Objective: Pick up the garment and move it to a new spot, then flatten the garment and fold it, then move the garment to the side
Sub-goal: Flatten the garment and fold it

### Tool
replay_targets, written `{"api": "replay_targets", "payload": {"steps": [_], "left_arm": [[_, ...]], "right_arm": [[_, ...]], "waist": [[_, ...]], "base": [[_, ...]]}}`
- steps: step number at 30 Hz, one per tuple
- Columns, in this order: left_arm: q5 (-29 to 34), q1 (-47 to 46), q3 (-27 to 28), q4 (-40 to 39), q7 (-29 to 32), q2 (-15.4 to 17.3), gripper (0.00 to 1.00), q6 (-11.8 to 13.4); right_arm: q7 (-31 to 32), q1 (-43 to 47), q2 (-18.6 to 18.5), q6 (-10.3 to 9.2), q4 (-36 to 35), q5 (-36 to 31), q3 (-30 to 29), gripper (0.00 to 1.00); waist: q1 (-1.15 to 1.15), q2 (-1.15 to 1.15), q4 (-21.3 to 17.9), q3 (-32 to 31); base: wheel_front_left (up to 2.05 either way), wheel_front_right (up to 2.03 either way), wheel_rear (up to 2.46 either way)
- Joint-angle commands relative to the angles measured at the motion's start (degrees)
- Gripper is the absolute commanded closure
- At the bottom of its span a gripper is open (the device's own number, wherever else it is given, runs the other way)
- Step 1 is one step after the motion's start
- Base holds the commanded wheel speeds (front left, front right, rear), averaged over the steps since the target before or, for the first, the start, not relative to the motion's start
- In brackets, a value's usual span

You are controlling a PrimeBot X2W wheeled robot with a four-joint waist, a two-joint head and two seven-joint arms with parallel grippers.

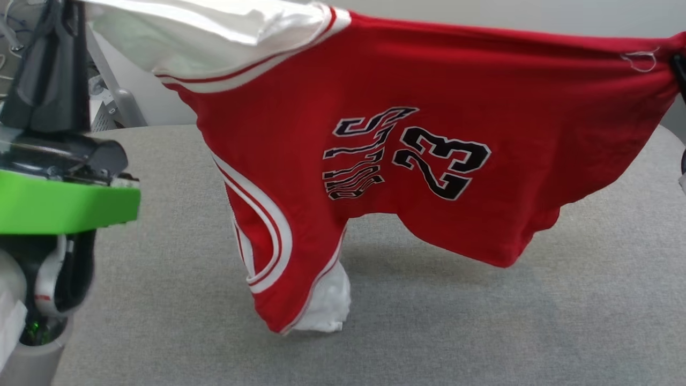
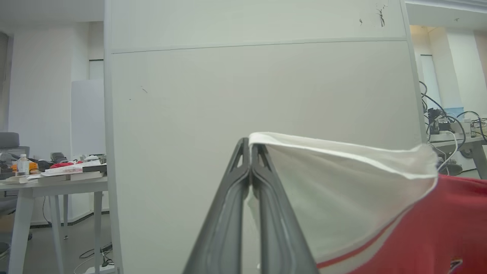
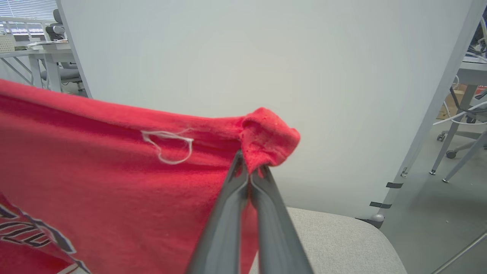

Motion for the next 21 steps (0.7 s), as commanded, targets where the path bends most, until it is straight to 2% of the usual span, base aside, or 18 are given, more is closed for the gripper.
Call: {"api": "replay_targets", "payload": {"steps": [1, 6, 7, 12, 15, 16, 21], "left_arm": [[0.4, -1.7, 0.9, 0.3, 0.5, 1.1, 1.0, 0.0], [0.2, -4.3, 1.2, 1.9, 4.1, 3.8, 1.0, -1.0], [0.2, -6.7, 1.0, 3.3, 6.5, 5.6, 1.0, -2.1], [0.0, -12.8, 0.2, 5.7, 9.6, 8.1, 1.0, -4.7], [-0.3, -18.1, -0.5, 7.9, 11.7, 9.5, 1.0, -6.9], [-0.4, -24.3, -1.4, 10.8, 13.1, 10.4, 1.0, -9.5], [-0.2, -36.5, -3.7, 17.9, 14.7, 9.8, 1.0, -13.7]], "right_arm": [[0.1, 0.3, -0.2, -0.1, -0.5, -0.6, -0.7, 1.0], [-0.3, -1.5, -0.5, -0.1, -1.5, -0.5, -1.4, 1.0], [-1.1, -3.6, -1.8, -0.1, -1.5, -1.4, -1.2, 1.0], [-2.4, -8.9, -3.5, -0.1, -0.3, -2.1, -0.3, 1.0], [-3.3, -13.2, -5.2, -0.1, 1.8, -3.0, 0.9, 1.0], [-4.4, -18.1, -6.7, -0.1, 4.5, -3.3, 2.4, 1.0], [-7.6, -28.8, -8.5, -0.1, 10.9, -4.2, 5.4, 1.0]], "waist": [[0.0, 0.0, -0.3, 0.3], [0.0, 0.0, -0.7, 2.3], [0.0, 0.0, -0.8, 4.5], [0.0, 0.0, -0.7, 9.5], [0.0, 0.0, -0.8, 13.3], [0.0, 0.0, -0.8, 17.2], [0.0, 0.0, -0.6, 23.8]], "base": [[0.0, 0.0, 0.0], [0.0, 0.0, 0.0], [0.0, 0.0, 0.0], [0.0, 0.0, 0.0], [0.0, 0.0, 0.0], [0.0, 0.0, 0.0], [0.0, 0.0, 0.0]]}}
